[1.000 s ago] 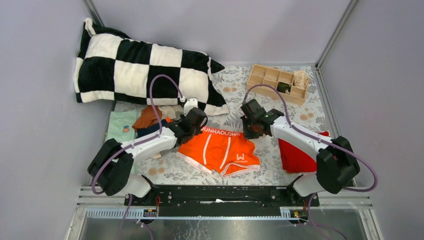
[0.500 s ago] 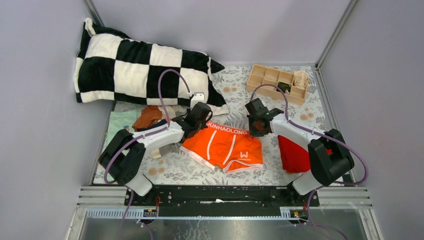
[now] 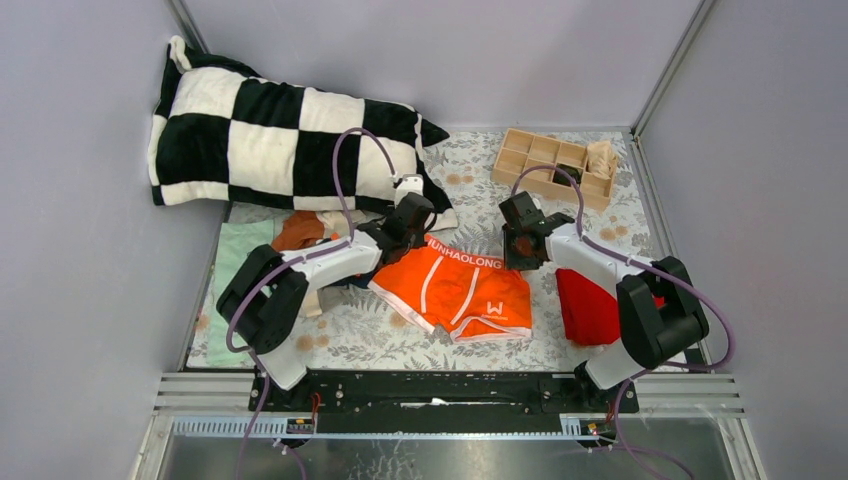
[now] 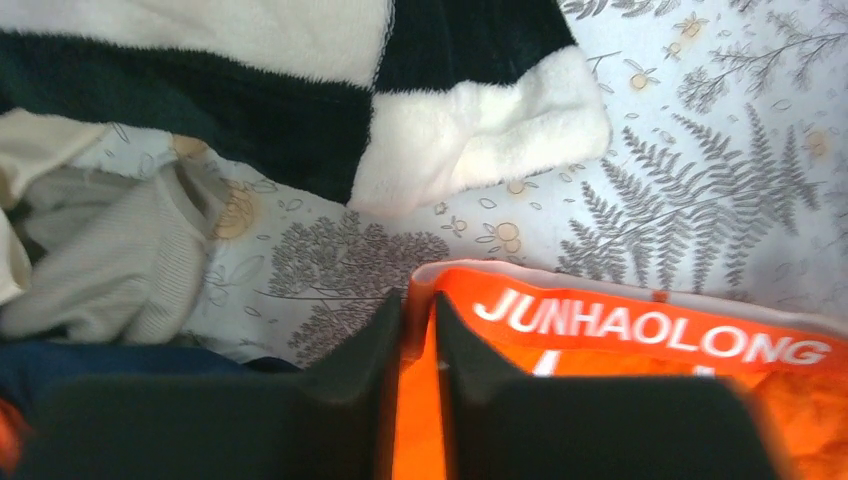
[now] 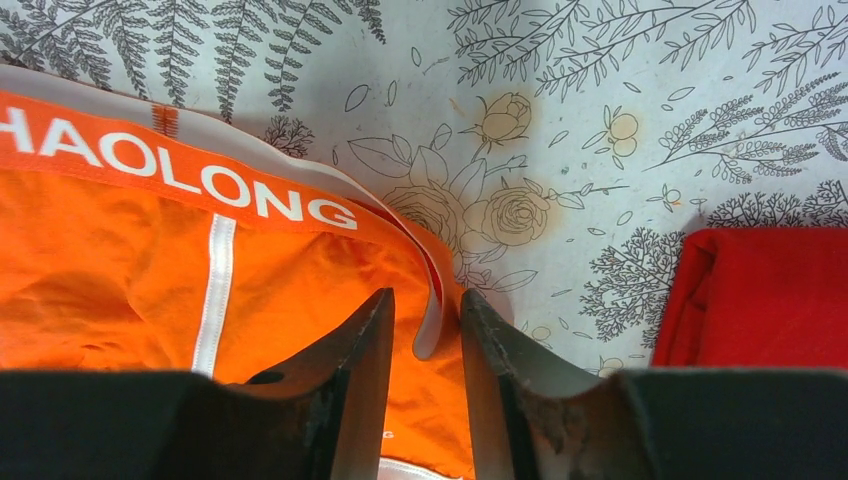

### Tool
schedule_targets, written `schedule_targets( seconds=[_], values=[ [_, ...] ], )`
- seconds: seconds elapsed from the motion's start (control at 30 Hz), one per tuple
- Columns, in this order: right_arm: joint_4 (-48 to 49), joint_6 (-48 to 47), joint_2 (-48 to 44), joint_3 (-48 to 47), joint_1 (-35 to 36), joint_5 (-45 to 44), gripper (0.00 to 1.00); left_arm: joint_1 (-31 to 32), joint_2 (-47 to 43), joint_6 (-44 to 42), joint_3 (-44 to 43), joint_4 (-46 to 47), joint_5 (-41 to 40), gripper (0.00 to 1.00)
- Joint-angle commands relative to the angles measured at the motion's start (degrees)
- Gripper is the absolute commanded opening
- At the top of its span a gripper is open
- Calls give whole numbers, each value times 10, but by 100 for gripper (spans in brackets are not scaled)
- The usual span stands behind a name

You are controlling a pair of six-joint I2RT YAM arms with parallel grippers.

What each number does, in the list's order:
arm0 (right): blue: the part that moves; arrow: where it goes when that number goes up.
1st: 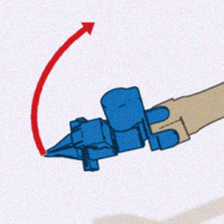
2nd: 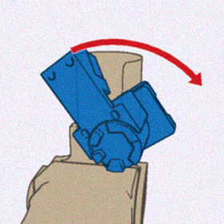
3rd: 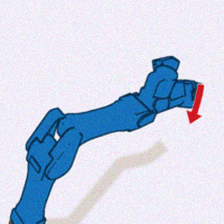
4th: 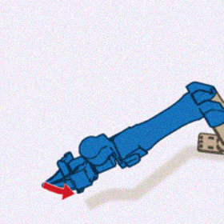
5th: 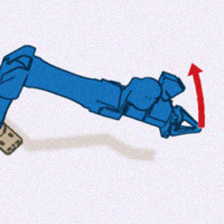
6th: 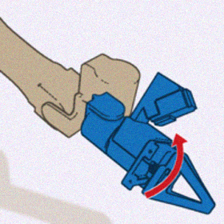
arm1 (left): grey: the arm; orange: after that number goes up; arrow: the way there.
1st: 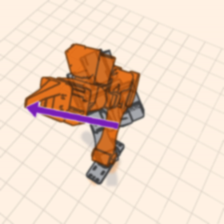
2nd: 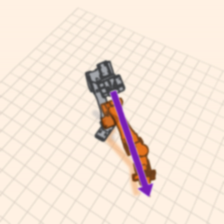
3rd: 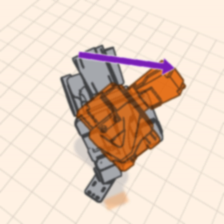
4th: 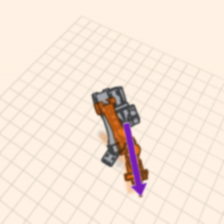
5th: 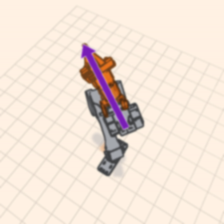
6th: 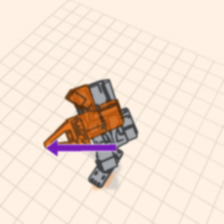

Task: Roll the underwear
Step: Flatten out the underwear at the center of the board.

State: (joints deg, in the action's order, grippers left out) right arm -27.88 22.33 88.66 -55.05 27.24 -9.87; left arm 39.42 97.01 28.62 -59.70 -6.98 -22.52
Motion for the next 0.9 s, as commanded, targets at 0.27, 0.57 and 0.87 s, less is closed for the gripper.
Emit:
schedule_targets(
  seconds=[0.27, 0.57, 0.87],
  values=[
    [14, -8, -103, -22, -4, 63, 57, -32, -92, -11, 0, -27, -1, 54],
    [96, 67, -75, -55, -1, 206, 58, -56, -244, 78, 192, -36, 41, 56],
    [99, 128, 57, -161, 68, 202, 54, -85, -269, 106, 274, -10, 59, 54]
  ],
)
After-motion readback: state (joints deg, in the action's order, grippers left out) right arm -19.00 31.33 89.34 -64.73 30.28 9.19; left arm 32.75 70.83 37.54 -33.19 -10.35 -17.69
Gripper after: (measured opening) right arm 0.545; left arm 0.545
